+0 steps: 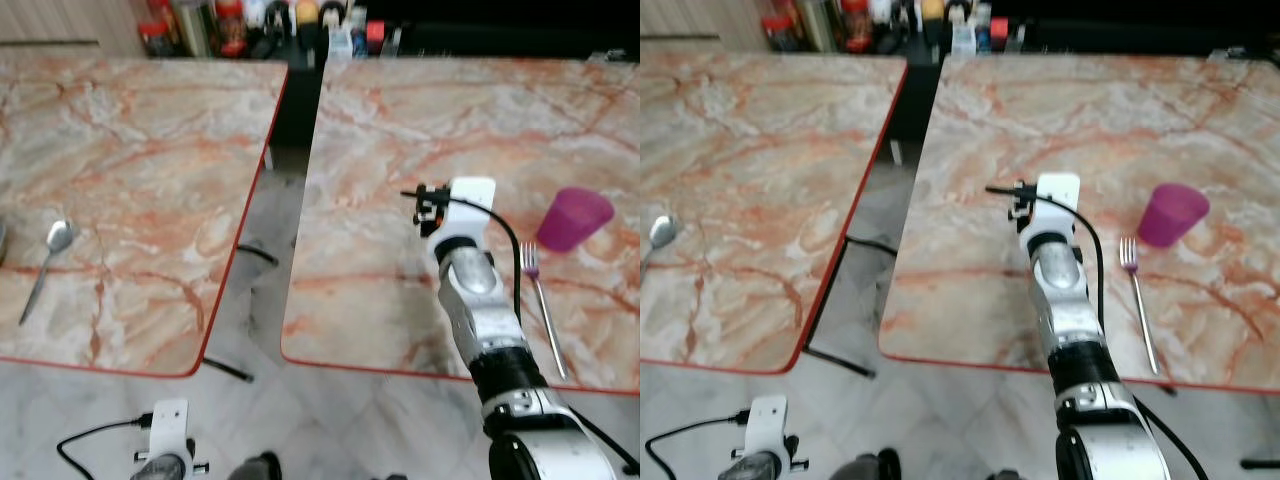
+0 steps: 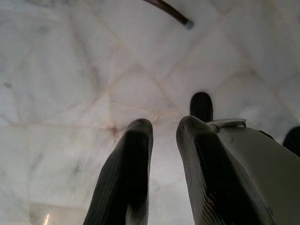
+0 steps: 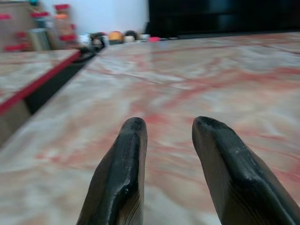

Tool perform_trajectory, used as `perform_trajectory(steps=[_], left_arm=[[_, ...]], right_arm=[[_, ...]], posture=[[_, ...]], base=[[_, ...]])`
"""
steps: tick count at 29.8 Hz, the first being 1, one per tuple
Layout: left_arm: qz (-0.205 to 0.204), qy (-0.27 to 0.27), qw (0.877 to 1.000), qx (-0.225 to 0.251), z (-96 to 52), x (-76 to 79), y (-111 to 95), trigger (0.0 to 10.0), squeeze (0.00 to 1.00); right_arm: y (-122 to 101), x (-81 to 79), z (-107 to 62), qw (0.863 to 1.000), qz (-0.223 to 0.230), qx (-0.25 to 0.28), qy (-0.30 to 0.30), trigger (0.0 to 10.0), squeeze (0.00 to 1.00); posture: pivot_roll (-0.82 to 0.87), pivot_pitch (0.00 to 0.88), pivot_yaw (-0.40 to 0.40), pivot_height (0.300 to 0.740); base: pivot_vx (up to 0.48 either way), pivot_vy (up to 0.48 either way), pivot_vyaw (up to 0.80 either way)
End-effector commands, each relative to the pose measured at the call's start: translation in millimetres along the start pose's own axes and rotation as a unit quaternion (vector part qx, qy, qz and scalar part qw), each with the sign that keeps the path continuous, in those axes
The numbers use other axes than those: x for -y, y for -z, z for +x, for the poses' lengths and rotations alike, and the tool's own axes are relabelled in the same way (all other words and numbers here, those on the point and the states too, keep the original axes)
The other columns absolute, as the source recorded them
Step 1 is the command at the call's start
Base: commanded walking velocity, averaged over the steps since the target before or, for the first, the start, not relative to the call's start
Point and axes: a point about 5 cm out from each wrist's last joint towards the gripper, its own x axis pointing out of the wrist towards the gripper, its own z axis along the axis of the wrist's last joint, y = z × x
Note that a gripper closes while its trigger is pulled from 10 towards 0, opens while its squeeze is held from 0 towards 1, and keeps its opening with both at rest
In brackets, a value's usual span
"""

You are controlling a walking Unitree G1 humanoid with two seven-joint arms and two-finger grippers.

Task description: Setting the table

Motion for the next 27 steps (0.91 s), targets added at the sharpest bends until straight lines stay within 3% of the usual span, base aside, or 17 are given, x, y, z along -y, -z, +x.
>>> perform_trajectory(steps=[1, 19, 27], left_arm=[[0.001, 0.0, 1.0, -0.017, -1.2, -1.7, 8.5, 10.0, 0.0], [0.004, 0.0, 1.0, -0.017, -1.2, -1.4, 8.4, 10.0, 0.0], [0.004, -0.002, 1.0, -0.018, -1.2, -1.6, 8.6, 10.0, 0.0]], right_arm=[[0.2, 1.4, -0.8, 1.0, 0.001, 0.002, 0.003, 10.0, 0.0], [1.6, 0.6, -0.4, 1.0, -0.009, -0.007, 0.0, 10.0, 0.0], [3.7, -1.3, -1.1, 1.0, -0.013, -0.016, -0.004, 10.0, 0.0]], posture=[[0.01, 0.152, 0.019, 0.74], [0.0, 0.153, 0.021, 0.74], [0.0, 0.154, 0.021, 0.74]], base=[[0.0, -0.247, 0.0], [0.0, -0.25, 0.0], [0.0, 0.0, 0.0]])
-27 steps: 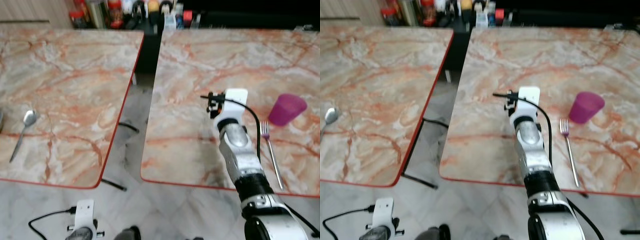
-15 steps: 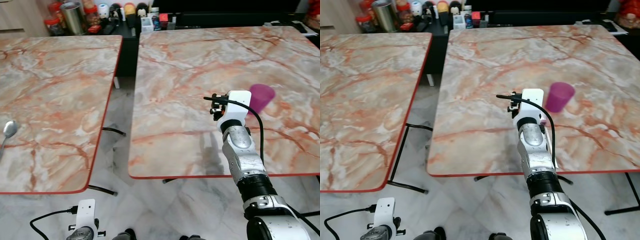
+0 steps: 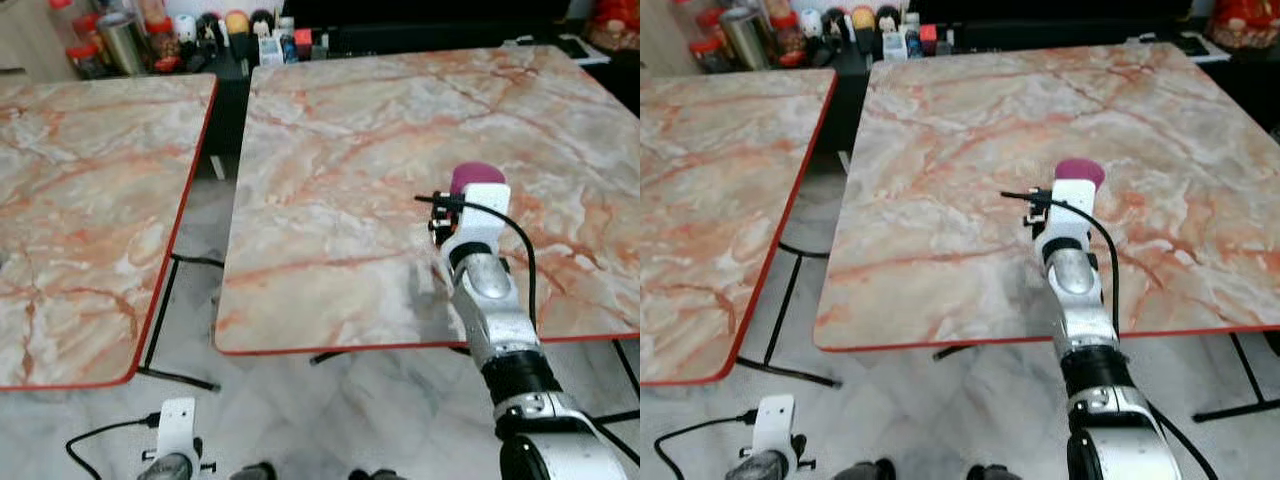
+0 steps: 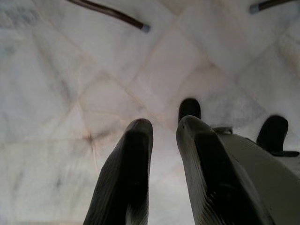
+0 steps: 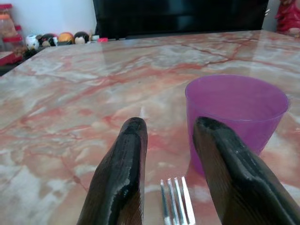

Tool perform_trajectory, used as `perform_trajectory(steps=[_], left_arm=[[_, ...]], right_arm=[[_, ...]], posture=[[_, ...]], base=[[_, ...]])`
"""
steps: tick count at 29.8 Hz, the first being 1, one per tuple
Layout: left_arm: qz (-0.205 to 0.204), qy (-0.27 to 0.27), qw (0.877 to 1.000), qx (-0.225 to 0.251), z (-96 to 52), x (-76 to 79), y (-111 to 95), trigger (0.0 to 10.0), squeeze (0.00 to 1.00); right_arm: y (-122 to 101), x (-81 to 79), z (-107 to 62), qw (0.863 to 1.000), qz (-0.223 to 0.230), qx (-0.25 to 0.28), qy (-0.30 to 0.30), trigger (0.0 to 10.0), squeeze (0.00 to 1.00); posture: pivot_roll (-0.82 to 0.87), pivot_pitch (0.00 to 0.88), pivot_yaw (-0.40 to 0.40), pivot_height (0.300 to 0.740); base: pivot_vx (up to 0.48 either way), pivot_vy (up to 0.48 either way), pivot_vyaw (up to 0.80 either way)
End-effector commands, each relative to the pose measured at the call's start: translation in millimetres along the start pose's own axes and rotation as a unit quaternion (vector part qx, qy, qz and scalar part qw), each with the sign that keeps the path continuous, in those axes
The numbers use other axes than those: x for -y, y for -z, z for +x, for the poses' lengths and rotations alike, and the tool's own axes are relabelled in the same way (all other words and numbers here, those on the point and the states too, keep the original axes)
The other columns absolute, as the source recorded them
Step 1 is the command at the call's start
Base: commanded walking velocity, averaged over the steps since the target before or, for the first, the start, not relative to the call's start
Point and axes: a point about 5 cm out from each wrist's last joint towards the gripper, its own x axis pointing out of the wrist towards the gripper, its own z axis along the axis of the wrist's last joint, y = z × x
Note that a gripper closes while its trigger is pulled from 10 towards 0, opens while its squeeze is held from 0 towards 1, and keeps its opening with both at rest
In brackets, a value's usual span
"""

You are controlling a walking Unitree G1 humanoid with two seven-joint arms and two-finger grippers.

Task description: Setting the table

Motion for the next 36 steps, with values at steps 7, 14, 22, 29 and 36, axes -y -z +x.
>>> perform_trajectory(steps=[7, 14, 22, 29, 36], left_arm=[[0.001, -0.008, 1.0, -0.017, -1.2, -4.9, 8, 10.0, 0.0], [0.0, -0.008, 1.0, -0.018, -1.1, -4.9, 8, 10.0, 0.0], [0.002, -0.005, 1.0, -0.019, -1.0, -5.3, 8, 10.0, 0.0], [0.003, -0.003, 1.0, -0.019, -0.8, -6.1, 7, 10.0, 0.0], [0.004, 0.001, 1.0, -0.02, -0.7, -5.7, 6, 10.0, 0.0]], right_arm=[[3, -4.3, -0.7, 1.0, -0.015, -0.022, -0.006, 10.0, 0.0], [11, 1.4, -4.6, 0.998, -0.026, -0.058, 0.013, 10.0, 0.0], [2, 11.0, -17.2, 0.997, -0.026, -0.064, 0.024, 10.0, 0.0], [-19, 16.5, -33.9, 0.998, -0.025, -0.054, 0.023, 10.0, 0.0], [-12, 28.9, -44.3, 0.996, -0.022, -0.08, 0.034, 10.0, 0.0]], posture=[[0.0, 0.154, 0.02, 0.74], [0.0, 0.158, 0.019, 0.74], [-0.02, 0.162, 0.02, 0.74], [-0.03, 0.165, 0.021, 0.74], [-0.04, 0.166, 0.023, 0.74]], base=[[0.0, 0.0, 0.0], [0.0, 0.0, 0.0], [0.0, 0.0, 0.0], [0.0, 0.0, 0.0], [0.0, 0.0, 0.0]])
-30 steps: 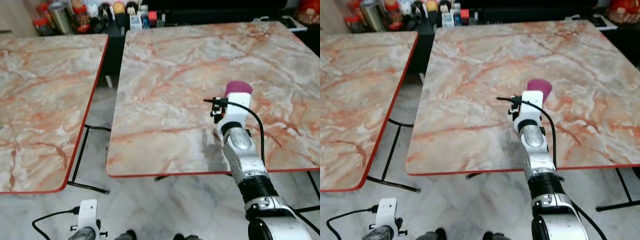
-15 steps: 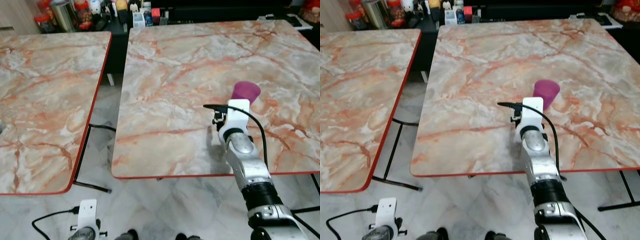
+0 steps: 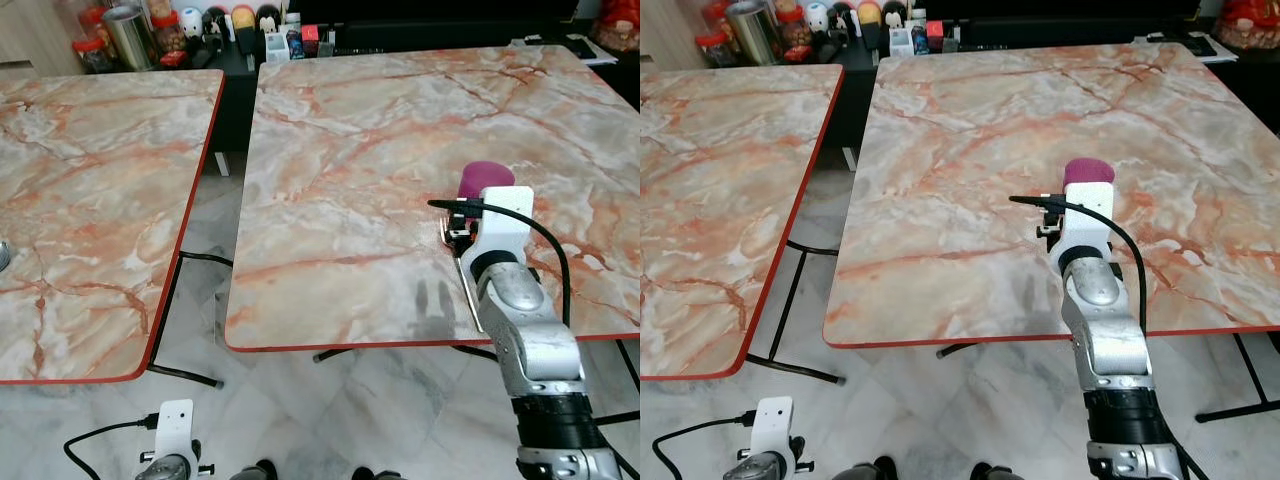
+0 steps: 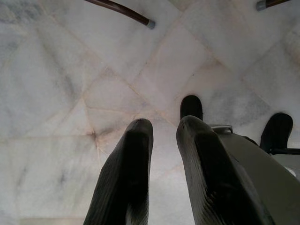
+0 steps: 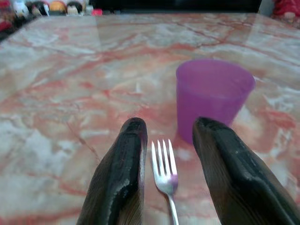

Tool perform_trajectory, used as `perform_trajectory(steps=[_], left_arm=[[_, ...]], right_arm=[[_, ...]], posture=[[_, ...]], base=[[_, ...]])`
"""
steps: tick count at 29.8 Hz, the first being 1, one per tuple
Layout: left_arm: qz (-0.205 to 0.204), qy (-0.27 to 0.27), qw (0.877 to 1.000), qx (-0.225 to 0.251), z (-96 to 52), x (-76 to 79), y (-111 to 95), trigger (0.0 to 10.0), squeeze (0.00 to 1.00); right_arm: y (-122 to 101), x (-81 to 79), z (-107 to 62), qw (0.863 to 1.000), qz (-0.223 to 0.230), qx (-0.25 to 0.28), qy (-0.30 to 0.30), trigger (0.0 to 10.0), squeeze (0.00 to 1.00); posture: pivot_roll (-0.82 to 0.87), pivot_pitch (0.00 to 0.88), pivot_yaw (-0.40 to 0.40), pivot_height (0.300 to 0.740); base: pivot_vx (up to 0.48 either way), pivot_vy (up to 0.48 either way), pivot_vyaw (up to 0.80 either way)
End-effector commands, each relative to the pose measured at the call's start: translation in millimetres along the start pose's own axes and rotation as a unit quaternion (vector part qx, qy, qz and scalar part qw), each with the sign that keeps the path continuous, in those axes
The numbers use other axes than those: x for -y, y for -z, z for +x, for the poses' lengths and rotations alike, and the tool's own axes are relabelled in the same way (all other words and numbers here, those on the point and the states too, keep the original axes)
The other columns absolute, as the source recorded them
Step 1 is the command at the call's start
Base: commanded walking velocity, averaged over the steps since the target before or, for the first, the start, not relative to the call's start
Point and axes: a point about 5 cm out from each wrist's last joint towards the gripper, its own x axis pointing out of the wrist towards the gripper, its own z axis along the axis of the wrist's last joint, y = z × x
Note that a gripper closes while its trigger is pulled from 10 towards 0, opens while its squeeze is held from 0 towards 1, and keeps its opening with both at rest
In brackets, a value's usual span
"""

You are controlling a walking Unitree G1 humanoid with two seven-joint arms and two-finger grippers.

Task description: Setting the table

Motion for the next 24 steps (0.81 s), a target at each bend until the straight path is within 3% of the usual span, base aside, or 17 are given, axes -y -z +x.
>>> perform_trajectory(steps=[1, 8, 19, 24], left_arm=[[0.004, -0.004, 1.0, -0.015, -1.0, -4.9, 7, 10.0, 0.0], [0.004, -0.002, 1.0, -0.015, -1.0, -4.6, 7, 10.0, 0.0], [0.006, -0.001, 1.0, -0.017, -1.3, -5.9, 8, 10.0, 0.0], [0.006, 0.002, 1.0, -0.019, -1.2, -5.7, 8, 10.0, 0.0]], right_arm=[[5, 5.2, -1.7, 1.0, 0.008, -0.013, 0.007, 10.0, 0.0], [27, 15.5, 0.8, 0.999, 0.013, -0.047, 0.006, 10.0, 0.0], [34, 10.4, 3.8, 0.998, 0.018, -0.055, -0.005, 10.0, 0.0], [42, 14.7, 3.5, 0.997, 0.017, -0.073, 0.018, 10.0, 0.0]], posture=[[-0.04, 0.166, 0.023, 0.74], [-0.03, 0.164, 0.022, 0.74], [-0.02, 0.169, 0.025, 0.74], [-0.02, 0.169, 0.025, 0.74]], base=[[0.0, 0.0, 0.0], [0.0, 0.0, 0.0], [0.0, 0.0, 0.0], [0.0, 0.0, 0.0]])
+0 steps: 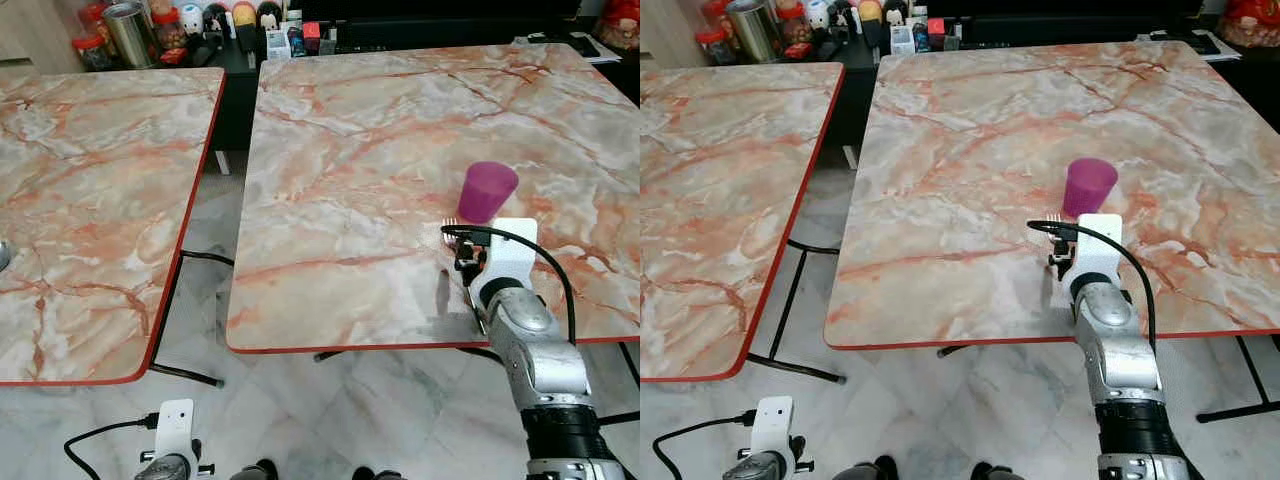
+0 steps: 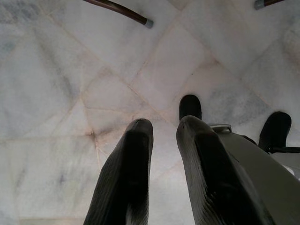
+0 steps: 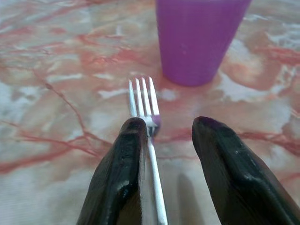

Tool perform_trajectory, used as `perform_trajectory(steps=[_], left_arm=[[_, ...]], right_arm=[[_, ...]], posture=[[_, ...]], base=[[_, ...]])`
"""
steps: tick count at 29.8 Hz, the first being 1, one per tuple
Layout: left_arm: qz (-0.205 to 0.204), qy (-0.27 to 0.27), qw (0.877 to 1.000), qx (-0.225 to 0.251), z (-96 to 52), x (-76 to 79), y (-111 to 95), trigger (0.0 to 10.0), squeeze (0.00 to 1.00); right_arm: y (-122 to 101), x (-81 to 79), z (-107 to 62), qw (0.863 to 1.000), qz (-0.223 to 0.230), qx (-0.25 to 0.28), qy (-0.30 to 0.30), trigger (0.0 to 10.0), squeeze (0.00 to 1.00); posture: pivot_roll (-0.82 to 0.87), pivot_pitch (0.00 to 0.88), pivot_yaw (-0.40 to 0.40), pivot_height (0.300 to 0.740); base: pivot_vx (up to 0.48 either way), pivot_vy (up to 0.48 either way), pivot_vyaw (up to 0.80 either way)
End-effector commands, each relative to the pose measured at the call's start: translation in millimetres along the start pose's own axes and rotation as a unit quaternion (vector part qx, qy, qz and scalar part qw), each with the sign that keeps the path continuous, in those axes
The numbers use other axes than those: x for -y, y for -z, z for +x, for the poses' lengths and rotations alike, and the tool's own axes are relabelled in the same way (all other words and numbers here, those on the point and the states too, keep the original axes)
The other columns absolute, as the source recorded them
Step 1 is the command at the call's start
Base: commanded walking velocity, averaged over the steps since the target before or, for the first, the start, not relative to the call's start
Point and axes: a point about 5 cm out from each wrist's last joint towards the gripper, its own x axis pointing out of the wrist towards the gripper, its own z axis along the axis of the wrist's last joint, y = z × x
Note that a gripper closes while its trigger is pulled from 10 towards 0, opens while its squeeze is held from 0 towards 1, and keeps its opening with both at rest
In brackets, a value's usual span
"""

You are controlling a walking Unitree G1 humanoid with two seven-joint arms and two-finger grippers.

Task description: Setting the table

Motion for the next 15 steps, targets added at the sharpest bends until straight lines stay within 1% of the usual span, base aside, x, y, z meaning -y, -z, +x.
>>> perform_trajectory(steps=[1, 4, 15], left_arm=[[0.005, -0.003, 1.0, -0.019, -1.3, -5.7, 8.6, 10.0, 0.0], [0.005, -0.002, 1.0, -0.019, -1.3, -5.6, 8.6, 10.0, 0.0], [0.006, -0.002, 1.0, -0.018, -1.2, -5.9, 8.2, 10.0, 0.0]], right_arm=[[5.0, 3.5, 0.5, 1.0, 0.006, -0.012, 0.014, 10.0, 0.0], [7.3, 3.0, 1.1, 1.0, 0.021, -0.016, 0.01, 10.0, 0.0], [9.1, -4.2, 5.0, 0.999, 0.03, -0.015, -0.003, 10.0, 0.0]], posture=[[-0.02, 0.169, 0.025, 0.74], [-0.02, 0.167, 0.026, 0.74], [-0.02, 0.169, 0.028, 0.74]], base=[[0.0, 0.0, 0.0], [0.0, 0.0, 0.0], [0.0, 0.0, 0.0]])
